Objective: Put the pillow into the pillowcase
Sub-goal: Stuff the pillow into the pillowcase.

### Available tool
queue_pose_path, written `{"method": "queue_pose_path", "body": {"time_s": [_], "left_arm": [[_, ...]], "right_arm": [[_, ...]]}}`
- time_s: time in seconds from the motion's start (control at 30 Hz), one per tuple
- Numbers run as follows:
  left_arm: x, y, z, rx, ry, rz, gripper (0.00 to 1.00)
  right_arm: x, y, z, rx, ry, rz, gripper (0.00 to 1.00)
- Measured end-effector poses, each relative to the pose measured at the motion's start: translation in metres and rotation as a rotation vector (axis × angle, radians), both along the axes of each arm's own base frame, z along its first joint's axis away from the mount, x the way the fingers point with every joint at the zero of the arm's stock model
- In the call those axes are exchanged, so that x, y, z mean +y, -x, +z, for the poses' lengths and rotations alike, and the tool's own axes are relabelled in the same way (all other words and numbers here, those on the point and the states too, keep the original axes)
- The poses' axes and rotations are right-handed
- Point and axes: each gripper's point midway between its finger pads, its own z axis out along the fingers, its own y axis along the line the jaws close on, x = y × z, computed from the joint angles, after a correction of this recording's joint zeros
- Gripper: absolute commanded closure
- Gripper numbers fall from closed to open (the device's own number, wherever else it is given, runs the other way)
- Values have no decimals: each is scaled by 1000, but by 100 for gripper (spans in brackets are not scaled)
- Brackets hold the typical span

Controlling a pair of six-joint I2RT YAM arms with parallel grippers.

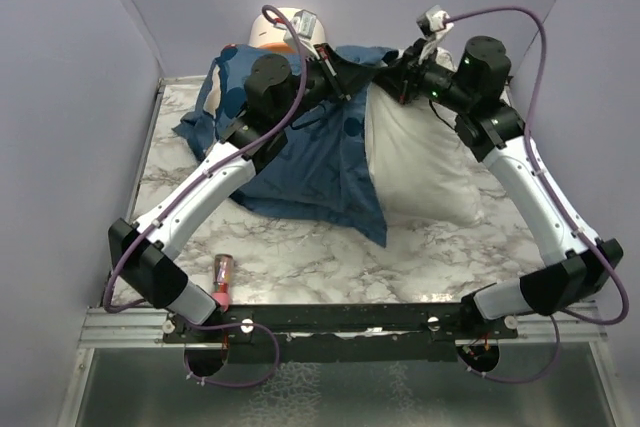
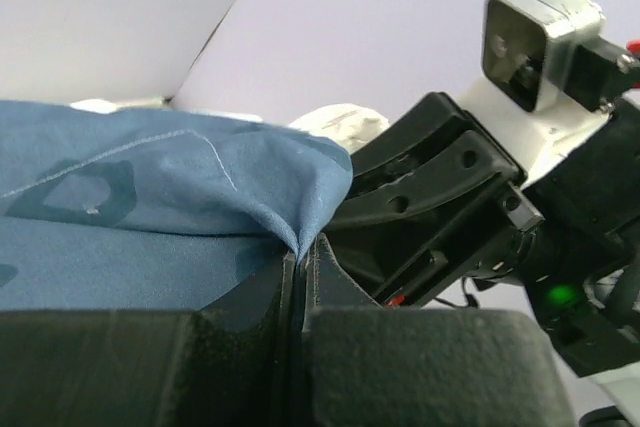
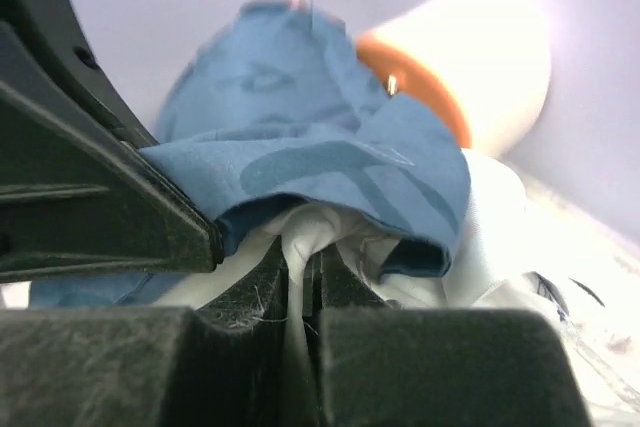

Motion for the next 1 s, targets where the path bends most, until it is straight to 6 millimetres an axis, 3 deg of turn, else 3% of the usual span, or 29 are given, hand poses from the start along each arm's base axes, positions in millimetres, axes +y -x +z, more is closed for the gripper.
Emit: {"method": "queue_pose_path", "body": {"time_s": [0.07,0.13,0.2,0.3,0.4,0.47,0.53,0.6,0.7,0.77,0.83,0.93,1.0], "left_arm": [[4,10,22,-52,34,-11,100],[11,27,30,-83,56,-28,85],[23,55,19,-89,63,-50,66],[41,96,-22,-32,58,-90,48],[62,129,-85,103,6,-104,27],[79,144,-114,187,-41,-80,21],[97,154,-122,233,-68,-33,20],[127,166,-100,210,-49,53,20],[167,179,-33,124,15,168,20],[183,183,5,76,35,218,19],[188,178,29,64,12,255,18],[174,145,35,111,-125,314,13],[159,116,9,186,-271,352,10]], "right_arm": [[-4,6,31,-123,-50,-8,99],[-9,22,47,-225,-79,5,99],[-11,46,44,-306,-74,61,99],[-6,78,-5,-308,-40,163,98],[-3,114,-94,-170,15,240,97],[-2,145,-145,-59,49,296,97],[0,173,-154,-48,41,356,97],[0,193,-145,-76,18,399,97],[0,217,-138,-86,-3,462,96],[5,225,-143,-58,2,498,96],[12,231,-152,-25,15,537,95],[23,242,-161,8,27,592,94],[27,248,-164,20,31,614,93]]}}
